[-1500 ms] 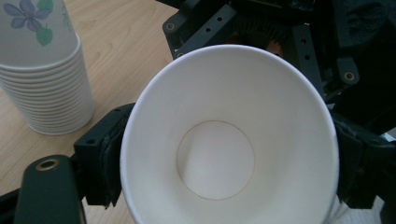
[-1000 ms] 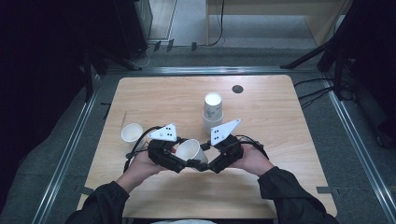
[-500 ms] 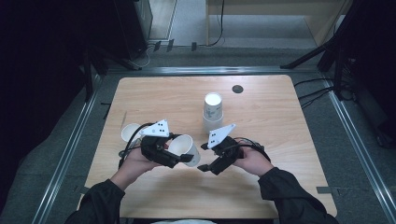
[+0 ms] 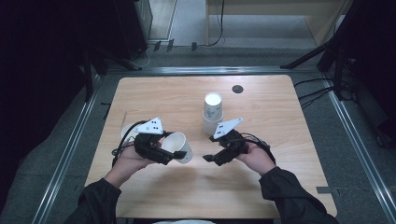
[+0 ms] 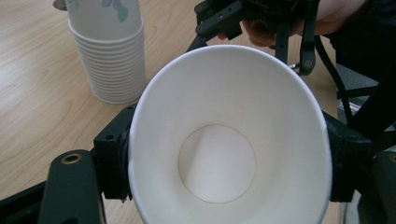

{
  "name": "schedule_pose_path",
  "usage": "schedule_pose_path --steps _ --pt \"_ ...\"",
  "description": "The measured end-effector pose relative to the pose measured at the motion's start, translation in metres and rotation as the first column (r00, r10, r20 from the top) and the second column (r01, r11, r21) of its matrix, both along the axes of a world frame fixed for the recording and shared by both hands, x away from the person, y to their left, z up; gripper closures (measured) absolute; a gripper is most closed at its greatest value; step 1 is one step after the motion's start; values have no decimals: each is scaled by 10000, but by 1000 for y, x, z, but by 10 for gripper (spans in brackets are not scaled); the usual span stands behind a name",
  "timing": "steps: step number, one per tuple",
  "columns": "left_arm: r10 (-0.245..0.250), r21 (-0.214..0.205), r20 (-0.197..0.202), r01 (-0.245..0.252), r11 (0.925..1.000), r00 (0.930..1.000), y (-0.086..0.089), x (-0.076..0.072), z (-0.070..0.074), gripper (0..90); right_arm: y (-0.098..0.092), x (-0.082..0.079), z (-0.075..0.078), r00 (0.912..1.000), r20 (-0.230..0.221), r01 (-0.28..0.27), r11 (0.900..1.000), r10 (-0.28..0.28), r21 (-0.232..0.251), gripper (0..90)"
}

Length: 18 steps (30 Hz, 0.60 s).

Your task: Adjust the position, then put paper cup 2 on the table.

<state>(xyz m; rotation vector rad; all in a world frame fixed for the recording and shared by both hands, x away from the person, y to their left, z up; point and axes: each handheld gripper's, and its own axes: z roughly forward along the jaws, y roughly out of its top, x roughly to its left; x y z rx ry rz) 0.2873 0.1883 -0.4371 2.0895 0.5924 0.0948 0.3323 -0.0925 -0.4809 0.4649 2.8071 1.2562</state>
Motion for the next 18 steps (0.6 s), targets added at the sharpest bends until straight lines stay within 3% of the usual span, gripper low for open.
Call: schedule_pose_path --steps 6,12,18 --pt "68 210 108 -71 9998 9999 5 1 -1 235 -12 7 6 9984 113 551 9958 -561 733 239" --pt "-29 657 38 27 9978 10000 8 2 -5 234 -23 14 5 9920 276 1212 9909 -1230 594 239" --pt "-228 1153 123 212 9931 9997 8 0 -8 234 -37 22 6 9797 257 1974 9792 -1987 459 239"
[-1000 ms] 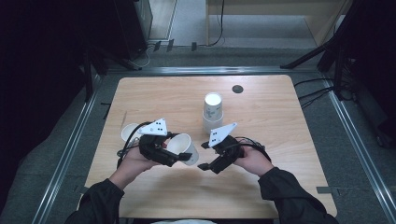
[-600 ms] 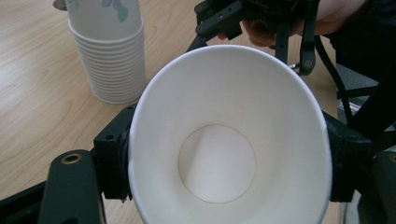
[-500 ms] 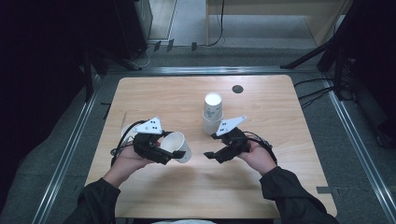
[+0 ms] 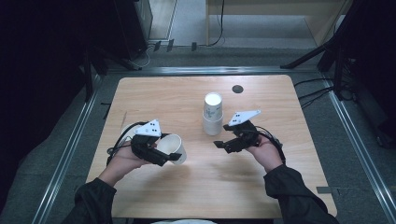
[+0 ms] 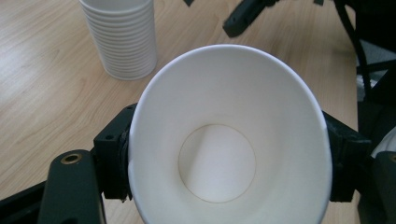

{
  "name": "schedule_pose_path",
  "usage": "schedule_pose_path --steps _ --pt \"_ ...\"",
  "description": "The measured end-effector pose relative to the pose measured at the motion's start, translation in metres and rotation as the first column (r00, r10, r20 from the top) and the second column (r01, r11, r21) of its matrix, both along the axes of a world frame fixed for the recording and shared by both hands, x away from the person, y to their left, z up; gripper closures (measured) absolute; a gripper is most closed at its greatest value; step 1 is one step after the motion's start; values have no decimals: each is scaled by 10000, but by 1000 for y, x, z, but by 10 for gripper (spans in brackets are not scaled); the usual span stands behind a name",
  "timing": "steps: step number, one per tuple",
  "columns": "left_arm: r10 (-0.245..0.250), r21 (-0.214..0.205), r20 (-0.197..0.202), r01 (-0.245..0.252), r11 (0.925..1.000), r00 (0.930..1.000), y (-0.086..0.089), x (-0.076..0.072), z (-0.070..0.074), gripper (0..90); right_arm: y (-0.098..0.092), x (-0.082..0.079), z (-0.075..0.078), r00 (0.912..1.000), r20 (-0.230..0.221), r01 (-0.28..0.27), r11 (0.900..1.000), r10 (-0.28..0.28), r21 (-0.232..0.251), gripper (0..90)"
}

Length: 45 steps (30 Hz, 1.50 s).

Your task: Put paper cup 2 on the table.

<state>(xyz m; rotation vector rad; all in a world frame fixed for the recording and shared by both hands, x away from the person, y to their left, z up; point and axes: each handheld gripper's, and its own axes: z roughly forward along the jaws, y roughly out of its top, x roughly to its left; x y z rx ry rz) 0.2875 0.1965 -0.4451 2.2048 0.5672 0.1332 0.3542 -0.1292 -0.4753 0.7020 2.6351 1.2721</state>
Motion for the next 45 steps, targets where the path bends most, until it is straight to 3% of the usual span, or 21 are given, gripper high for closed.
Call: schedule_pose_path --steps 4,17,25,27,34,45 --pt "-89 311 108 86 9995 9999 2 -2 -3 234 -8 3 1 9993 -140 349 9993 -346 166 239" --pt "8 931 47 -13 9957 10000 12 -4 -17 233 -10 8 2 9999 -61 145 9998 -144 140 239" --pt "385 846 -198 -367 9957 9991 28 -6 -22 233 -14 13 3 9996 -152 251 9988 -245 428 239" --pt "459 800 -205 -441 9958 9987 31 -7 -23 233 -14 15 4 9995 -67 301 9991 -299 300 239" --pt "611 1159 -118 -593 9915 9981 38 -12 -27 232 -15 21 4 9993 -86 369 9988 -366 333 239" --pt "881 1327 -207 -846 9875 9959 52 -13 -34 231 -12 24 4 9993 -76 372 9989 -370 270 238"
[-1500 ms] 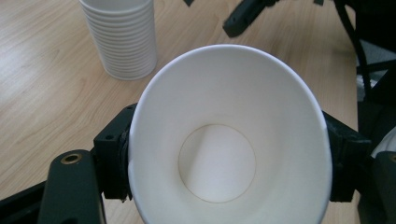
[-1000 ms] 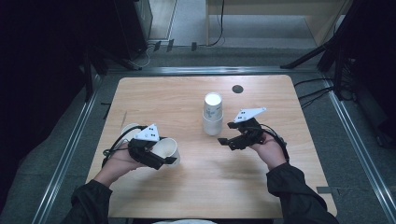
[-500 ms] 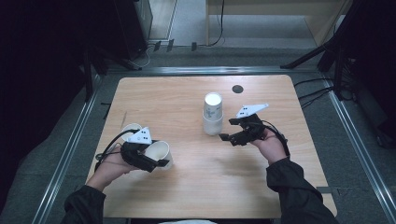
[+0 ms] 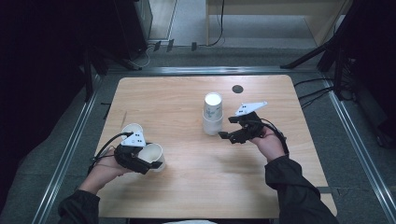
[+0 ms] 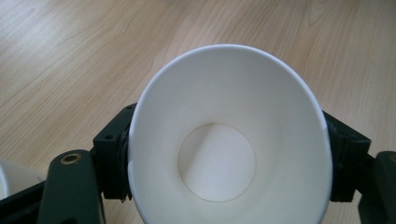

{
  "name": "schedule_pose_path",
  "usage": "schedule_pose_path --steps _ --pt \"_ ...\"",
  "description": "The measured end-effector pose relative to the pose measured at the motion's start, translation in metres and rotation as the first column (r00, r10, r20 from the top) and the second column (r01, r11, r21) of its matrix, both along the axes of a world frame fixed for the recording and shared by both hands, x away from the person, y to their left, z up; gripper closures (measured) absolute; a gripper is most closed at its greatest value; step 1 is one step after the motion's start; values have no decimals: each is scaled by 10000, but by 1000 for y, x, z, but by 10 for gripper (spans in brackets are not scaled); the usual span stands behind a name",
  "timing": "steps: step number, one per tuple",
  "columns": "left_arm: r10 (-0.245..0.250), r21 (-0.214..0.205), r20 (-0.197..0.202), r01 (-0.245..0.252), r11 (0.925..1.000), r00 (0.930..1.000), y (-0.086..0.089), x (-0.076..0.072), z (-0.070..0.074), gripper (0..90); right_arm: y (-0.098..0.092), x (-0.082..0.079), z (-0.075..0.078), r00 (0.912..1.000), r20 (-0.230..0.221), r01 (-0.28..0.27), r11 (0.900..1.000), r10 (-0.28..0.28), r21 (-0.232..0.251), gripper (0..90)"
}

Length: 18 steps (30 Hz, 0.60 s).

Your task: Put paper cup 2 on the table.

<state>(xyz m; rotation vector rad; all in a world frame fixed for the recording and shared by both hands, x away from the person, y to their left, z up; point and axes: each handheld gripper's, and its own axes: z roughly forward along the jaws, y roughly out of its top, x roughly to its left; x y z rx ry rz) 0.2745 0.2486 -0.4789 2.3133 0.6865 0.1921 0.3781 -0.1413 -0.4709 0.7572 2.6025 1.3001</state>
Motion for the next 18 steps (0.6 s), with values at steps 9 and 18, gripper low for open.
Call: schedule_pose_path --steps 9,18 --pt "276 157 -90 -274 9995 9996 8 3 -7 229 4 1 -1 9999 30 -125 9999 125 -54 239" --pt "221 560 -210 -208 9982 9995 7 3 -12 223 5 2 -1 9999 44 -163 9998 163 -145 239"
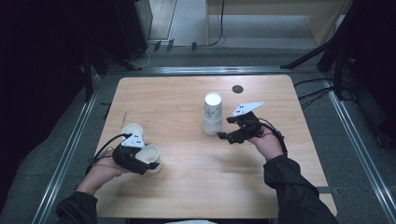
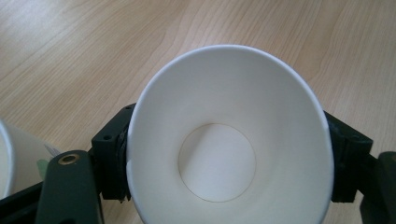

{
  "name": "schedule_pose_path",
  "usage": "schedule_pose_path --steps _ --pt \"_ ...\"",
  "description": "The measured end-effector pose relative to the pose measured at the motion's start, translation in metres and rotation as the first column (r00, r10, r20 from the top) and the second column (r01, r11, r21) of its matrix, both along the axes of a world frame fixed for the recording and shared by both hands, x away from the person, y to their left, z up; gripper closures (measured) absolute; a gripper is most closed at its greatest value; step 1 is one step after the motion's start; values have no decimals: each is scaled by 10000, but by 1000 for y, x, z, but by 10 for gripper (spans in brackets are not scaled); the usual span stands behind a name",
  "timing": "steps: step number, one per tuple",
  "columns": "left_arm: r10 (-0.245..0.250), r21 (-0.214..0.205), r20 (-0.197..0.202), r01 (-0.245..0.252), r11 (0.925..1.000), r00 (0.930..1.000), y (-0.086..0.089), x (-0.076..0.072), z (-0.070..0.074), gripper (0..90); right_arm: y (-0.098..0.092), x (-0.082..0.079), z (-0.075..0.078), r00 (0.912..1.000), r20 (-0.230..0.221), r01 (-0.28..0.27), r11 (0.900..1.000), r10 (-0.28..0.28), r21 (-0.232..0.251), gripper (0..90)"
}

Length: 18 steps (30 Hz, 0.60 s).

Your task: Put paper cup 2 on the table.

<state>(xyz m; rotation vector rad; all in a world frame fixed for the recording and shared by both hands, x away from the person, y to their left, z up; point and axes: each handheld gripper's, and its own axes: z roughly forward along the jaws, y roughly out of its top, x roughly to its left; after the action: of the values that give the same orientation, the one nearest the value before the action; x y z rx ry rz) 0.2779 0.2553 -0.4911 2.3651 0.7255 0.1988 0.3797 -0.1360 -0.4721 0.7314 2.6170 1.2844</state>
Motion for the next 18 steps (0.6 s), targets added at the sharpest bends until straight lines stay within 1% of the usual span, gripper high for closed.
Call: schedule_pose_path --steps 9,14,18 --pt "-63 183 -2 63 9998 10000 -1 0 -3 218 0 0 0 10000 -12 2 10000 -2 -32 239" --pt "-71 400 19 71 9992 10000 -3 -1 -5 212 0 0 0 10000 -12 -24 10000 24 -35 239" --pt "-92 420 65 90 9991 9999 -4 -1 -5 205 -1 0 0 10000 21 13 10000 -13 10 239"
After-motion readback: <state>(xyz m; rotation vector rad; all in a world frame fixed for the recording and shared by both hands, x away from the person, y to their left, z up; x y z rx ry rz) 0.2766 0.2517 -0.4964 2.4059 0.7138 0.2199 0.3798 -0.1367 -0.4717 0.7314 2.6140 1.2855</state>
